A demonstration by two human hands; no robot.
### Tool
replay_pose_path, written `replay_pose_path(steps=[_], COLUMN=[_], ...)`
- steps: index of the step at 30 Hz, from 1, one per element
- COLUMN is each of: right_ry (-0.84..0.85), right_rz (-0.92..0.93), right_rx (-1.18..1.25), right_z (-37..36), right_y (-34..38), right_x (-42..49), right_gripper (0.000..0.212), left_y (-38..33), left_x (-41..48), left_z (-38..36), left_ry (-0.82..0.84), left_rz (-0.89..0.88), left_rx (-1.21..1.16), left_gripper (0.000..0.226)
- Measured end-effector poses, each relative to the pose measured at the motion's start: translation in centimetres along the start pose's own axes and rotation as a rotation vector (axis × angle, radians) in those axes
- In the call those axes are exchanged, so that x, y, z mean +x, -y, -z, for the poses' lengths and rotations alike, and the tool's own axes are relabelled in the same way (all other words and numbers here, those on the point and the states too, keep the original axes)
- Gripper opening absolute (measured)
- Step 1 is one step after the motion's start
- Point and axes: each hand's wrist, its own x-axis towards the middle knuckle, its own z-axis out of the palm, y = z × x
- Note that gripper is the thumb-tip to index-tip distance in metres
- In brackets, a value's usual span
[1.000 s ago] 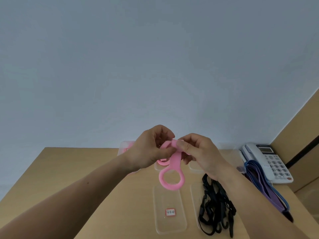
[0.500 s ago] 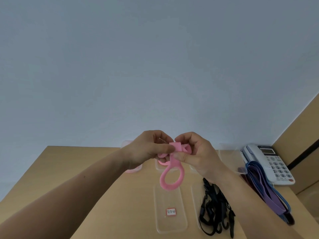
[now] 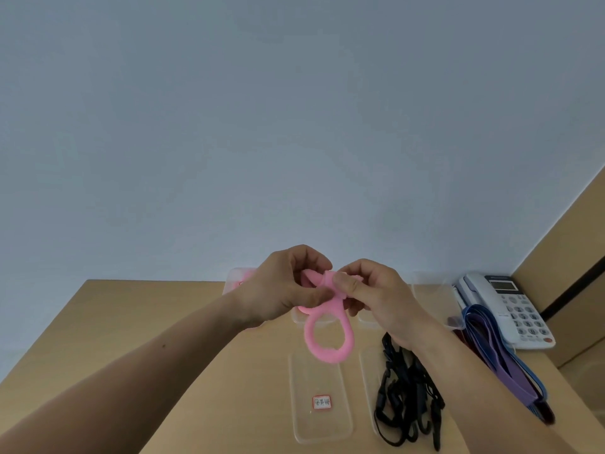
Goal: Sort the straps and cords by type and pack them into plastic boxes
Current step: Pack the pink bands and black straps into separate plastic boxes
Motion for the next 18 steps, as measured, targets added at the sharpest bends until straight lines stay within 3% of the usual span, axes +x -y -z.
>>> replay_pose_path(steps=[5,10,18], right_ry=[-0.012,0.027,0.033], right_rz=[0.012,0.024,0.099], right_rx=[-0.013,-0.024,-0.017], right_z=[-0.04,0.24,0.13], right_y=[-0.25,-0.69,-0.75], right_x=[-0.28,-0.26,-0.06], right_gripper=[0.043,0.018,0.026], left_y=[-0.40,-0.54,-0.56], left_x=[0.13,-0.08,0.23], left_z=[-0.01,0.16,0.60], left_ry=[0.117,0.178,0.188], left_rz=[0.135,0.192,0.257], left_rx=[0.075,0.064,-0.141], left_gripper=[0.035,0.028,0.031])
